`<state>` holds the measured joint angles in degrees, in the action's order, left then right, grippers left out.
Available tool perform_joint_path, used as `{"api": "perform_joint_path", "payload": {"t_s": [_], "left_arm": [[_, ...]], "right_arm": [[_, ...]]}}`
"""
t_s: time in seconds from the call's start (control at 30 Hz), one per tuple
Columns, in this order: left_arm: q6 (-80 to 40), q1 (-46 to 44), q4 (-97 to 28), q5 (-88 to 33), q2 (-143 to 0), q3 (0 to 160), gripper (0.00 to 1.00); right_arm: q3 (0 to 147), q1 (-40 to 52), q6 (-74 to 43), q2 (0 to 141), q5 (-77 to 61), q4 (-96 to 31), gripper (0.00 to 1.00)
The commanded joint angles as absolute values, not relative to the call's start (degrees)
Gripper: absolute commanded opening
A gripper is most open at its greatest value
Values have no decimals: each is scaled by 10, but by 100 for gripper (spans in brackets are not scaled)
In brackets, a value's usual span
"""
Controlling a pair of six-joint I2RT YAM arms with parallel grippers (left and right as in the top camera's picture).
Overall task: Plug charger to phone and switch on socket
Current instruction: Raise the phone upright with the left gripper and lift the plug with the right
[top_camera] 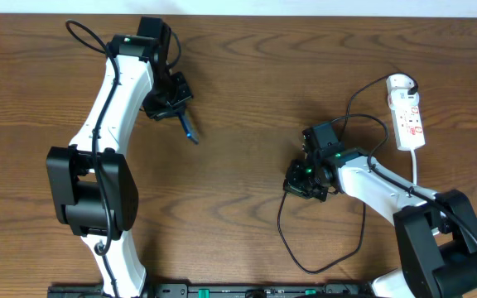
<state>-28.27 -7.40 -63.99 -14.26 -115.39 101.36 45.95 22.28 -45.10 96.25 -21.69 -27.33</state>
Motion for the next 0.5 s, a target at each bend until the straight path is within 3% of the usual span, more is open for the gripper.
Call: {"api": "perform_joint_path", "payload": {"t_s": [0.0,0.13,0.37,0.47], "left_arm": [[-233,-75,-611,-266,-1134,1015,7],[-173,-75,-576,-410,-1134,1015,7],[-120,-75,-506,-675,-1134,1015,7],[-120,-75,-468,-751,-1134,1015,7]], "right_arm": [[450,211,-410,980,-221,-276,1],[454,198,-354,972,-270,-271,1],[458,151,-198,902,-475,-245,1],[458,139,-188,864,-514,-246,1]]}}
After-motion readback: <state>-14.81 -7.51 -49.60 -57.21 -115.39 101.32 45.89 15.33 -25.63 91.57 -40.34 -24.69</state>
